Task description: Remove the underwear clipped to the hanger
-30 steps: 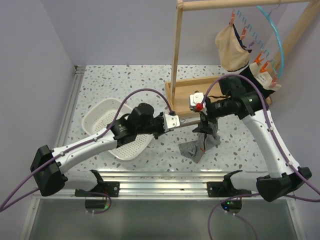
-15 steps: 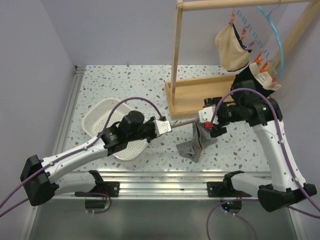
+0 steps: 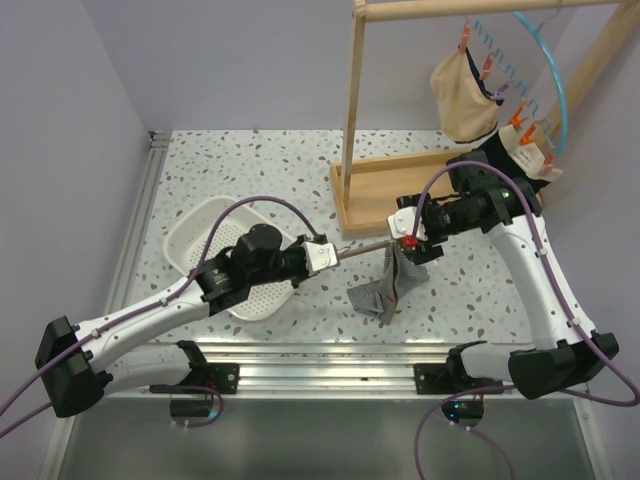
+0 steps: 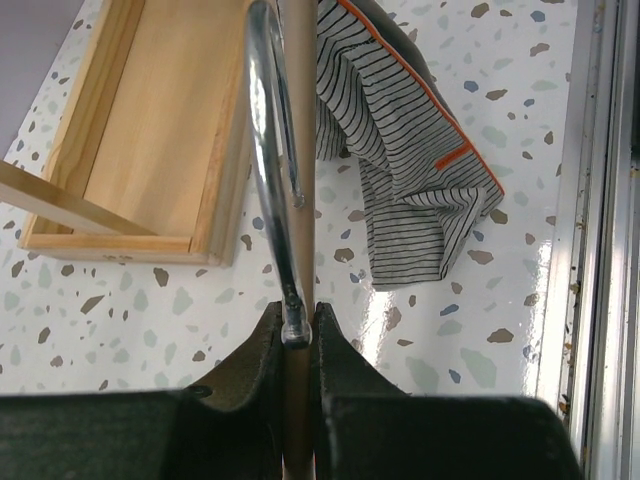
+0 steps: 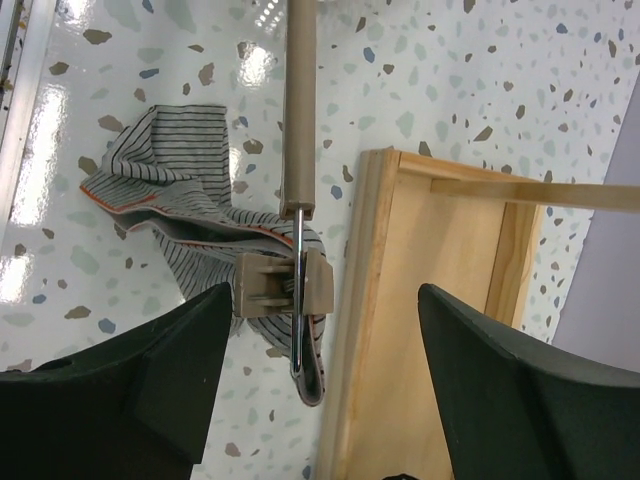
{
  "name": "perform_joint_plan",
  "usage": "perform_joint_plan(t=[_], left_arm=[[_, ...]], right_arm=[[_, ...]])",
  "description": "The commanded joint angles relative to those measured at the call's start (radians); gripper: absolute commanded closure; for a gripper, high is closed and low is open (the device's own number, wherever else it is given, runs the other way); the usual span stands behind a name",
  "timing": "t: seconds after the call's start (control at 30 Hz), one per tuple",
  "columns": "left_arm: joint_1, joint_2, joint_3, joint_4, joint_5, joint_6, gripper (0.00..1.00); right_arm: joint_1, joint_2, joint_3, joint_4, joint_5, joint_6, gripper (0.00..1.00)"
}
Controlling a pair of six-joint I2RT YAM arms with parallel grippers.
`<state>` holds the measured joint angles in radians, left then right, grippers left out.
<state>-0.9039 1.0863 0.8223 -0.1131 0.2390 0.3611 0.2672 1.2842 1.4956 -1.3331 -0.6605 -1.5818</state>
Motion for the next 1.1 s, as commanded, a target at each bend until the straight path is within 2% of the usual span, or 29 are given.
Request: perform_joint_plan(t=[0.0, 0.23, 0.27, 0.4, 0.6, 0.7, 0.73, 0.8, 0.83, 0.93, 0.97, 1.0, 1.03, 1.07], left_arm=[[0.002, -0.005, 0.018, 0.096, 0.029, -0.033, 1.0], [0.002, 0.023, 0.04, 0.085, 0.02, -0.071, 1.0], [0.002, 0.027, 0.044, 0.084, 0.02, -0.077, 1.0], [0.002, 0.04, 0.052, 0.085, 0.019, -0.09, 1.0], [0.002, 0.05, 0.061, 0.095, 0.031, -0.094, 1.0], [0.003, 0.057, 0.061, 0.096, 0.031, -0.097, 1.0], [0.005, 0.057, 0.061, 0.096, 0.029, -0.099, 1.0], [0.008, 0.058, 0.061, 0.096, 0.029, -0.1, 1.0], [0.01, 0.06, 0.057, 0.096, 0.029, -0.1, 1.0], [0.017, 0.06, 0.051, 0.134, 0.029, -0.097, 1.0], [0.023, 0.06, 0.048, 0.139, 0.031, -0.097, 1.0], [0.026, 0.058, 0.046, 0.148, 0.031, -0.097, 1.0], [0.03, 0.057, 0.038, 0.153, 0.031, -0.097, 1.0], [0.034, 0.055, 0.034, 0.159, 0.025, -0.097, 1.0]], right_arm=[[0.001, -0.017, -0.006, -0.095, -0.071, -0.032, 0.22], [0.004, -0.026, -0.014, -0.087, -0.085, -0.03, 0.33], [0.004, -0.026, -0.017, -0.087, -0.083, -0.027, 0.38], [0.006, -0.028, -0.018, -0.089, -0.085, -0.024, 0.49], [0.006, -0.016, -0.018, -0.09, -0.073, -0.017, 0.54], [0.006, -0.023, -0.018, -0.087, -0.083, -0.017, 0.72], [0.006, -0.026, -0.017, -0.087, -0.09, -0.018, 0.86], [0.006, -0.034, -0.02, -0.083, -0.093, -0.02, 0.98], [0.006, -0.036, -0.023, -0.08, -0.093, -0.02, 1.0], [0.006, -0.045, -0.031, -0.055, -0.096, 0.008, 1.0], [0.004, -0.046, -0.032, -0.038, -0.093, 0.031, 0.95], [0.004, -0.054, -0.032, -0.017, -0.091, 0.064, 0.84], [0.004, -0.059, -0.034, 0.015, -0.088, 0.118, 0.62], [0.006, -0.063, -0.037, 0.085, -0.077, 0.206, 0.44]])
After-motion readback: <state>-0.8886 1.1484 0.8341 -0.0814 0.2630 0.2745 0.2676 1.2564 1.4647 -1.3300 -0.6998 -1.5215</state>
